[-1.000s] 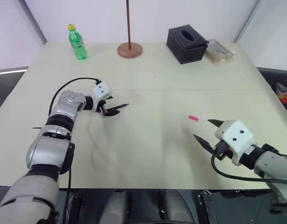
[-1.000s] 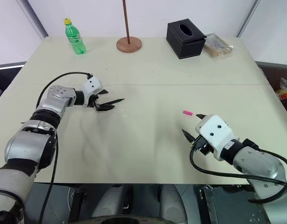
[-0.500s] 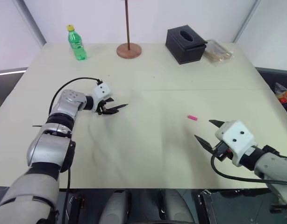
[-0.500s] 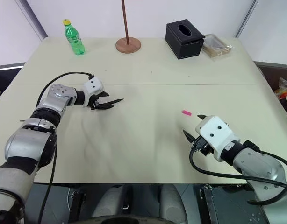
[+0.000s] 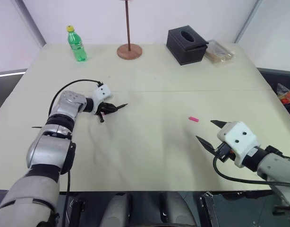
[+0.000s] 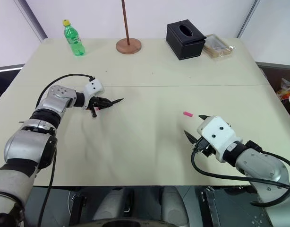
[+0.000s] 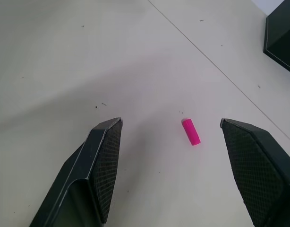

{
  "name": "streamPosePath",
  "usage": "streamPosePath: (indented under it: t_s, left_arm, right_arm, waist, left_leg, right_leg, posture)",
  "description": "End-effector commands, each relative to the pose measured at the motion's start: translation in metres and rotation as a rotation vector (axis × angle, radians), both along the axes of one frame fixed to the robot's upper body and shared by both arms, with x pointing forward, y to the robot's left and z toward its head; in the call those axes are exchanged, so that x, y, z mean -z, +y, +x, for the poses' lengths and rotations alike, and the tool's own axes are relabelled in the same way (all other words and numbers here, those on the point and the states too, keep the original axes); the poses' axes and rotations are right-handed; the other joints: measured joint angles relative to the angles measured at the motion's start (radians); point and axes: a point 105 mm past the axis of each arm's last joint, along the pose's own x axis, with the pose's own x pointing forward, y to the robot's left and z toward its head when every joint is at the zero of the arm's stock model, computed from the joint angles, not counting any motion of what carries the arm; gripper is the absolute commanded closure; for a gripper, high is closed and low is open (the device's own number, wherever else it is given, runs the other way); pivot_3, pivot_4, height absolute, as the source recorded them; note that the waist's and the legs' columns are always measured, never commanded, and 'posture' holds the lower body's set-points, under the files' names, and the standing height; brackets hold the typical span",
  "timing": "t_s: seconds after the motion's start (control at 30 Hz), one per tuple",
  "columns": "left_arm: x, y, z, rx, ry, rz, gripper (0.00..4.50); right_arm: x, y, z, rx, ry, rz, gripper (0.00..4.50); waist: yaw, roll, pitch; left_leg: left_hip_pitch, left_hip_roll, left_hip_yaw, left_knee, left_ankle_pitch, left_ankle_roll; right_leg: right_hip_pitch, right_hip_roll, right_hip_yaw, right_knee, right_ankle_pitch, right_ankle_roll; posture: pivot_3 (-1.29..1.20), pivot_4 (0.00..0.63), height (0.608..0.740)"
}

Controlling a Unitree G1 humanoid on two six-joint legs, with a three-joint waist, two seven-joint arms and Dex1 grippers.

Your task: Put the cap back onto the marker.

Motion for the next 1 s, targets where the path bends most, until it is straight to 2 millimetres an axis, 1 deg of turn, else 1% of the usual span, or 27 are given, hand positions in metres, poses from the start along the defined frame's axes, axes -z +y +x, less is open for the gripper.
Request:
streamPosePath:
  t_s: [0.03,0.13,0.27,0.33,0.4,0.53,0.63,0.83,1.0]
  left_arm:
    - [-0.013,-0.008,-0.001,0.065,-0.024,-0.020,4.46]
    - [-0.028,-0.020,-0.002,0.134,-0.066,-0.037,4.46]
    - [-0.054,-0.045,-0.009,0.288,-0.153,-0.044,4.46]
    - [-0.066,-0.056,-0.016,0.349,-0.193,-0.049,4.46]
    - [-0.071,-0.061,-0.022,0.386,-0.220,-0.042,4.46]
    - [-0.076,-0.066,-0.033,0.434,-0.251,-0.026,4.46]
    - [-0.076,-0.067,-0.042,0.445,-0.258,-0.028,4.46]
    - [-0.069,-0.065,-0.052,0.426,-0.253,-0.033,4.46]
    - [-0.070,-0.061,-0.058,0.401,-0.261,-0.032,4.46]
  right_arm:
    - [-0.007,-0.004,0.004,-0.006,-0.036,-0.016,1.11]
    - [-0.006,-0.008,0.011,-0.005,-0.036,0.012,1.11]
    - [0.001,-0.017,0.030,-0.018,-0.017,0.067,1.11]
    - [0.009,-0.023,0.040,-0.030,0.009,0.076,1.11]
    - [0.017,-0.028,0.048,-0.040,0.031,0.076,1.11]
    - [0.028,-0.033,0.061,-0.062,0.049,0.077,1.11]
    - [0.034,-0.034,0.075,-0.089,0.061,0.079,1.11]
    - [0.037,-0.037,0.100,-0.126,0.068,0.071,1.11]
    - [0.044,-0.042,0.111,-0.138,0.088,0.066,1.11]
  waist:
    - [0.002,0.000,0.000]
    - [0.003,-0.001,0.001]
    - [0.004,-0.002,0.001]
    - [0.003,-0.002,0.001]
    - [0.003,-0.001,0.001]
    - [-0.005,-0.001,0.001]
    - [-0.005,0.000,0.001]
    - [0.000,0.000,0.001]
    - [0.002,0.000,0.001]
  left_leg:
    - [0.000,0.000,0.000,0.000,0.000,0.000]
    - [-0.001,0.000,0.000,0.000,0.000,0.000]
    - [-0.001,0.000,0.000,0.001,0.000,0.000]
    - [-0.001,0.000,0.000,0.001,0.000,0.000]
    - [-0.001,0.000,0.000,0.000,0.000,0.000]
    - [-0.001,0.001,0.001,0.000,0.000,0.000]
    - [-0.001,0.001,0.001,0.000,0.000,0.000]
    - [-0.001,0.001,0.001,0.000,0.000,0.000]
    - [-0.001,0.001,0.001,0.000,0.000,0.000]
  right_leg:
    - [0.000,0.000,0.000,0.000,0.000,0.000]
    - [0.000,0.000,0.000,0.000,0.000,0.000]
    - [0.000,-0.001,0.000,0.000,0.000,0.000]
    - [0.000,-0.001,0.000,0.000,0.000,0.000]
    - [0.000,-0.001,0.000,-0.001,0.000,0.000]
    - [-0.001,-0.001,0.001,0.000,0.000,0.000]
    - [-0.002,0.000,0.002,0.000,0.000,0.000]
    - [-0.002,-0.001,0.002,0.000,0.000,0.000]
    - [-0.002,-0.001,0.002,0.000,0.000,0.000]
  posture:
    - [0.00,0.150,0.740]
    - [0.00,0.150,0.740]
    - [0.00,0.150,0.740]
    - [0.00,0.150,0.740]
    - [0.00,0.150,0.740]
    - [0.00,0.150,0.740]
    - [0.00,0.150,0.740]
    - [0.00,0.150,0.740]
    - [0.00,0.150,0.740]
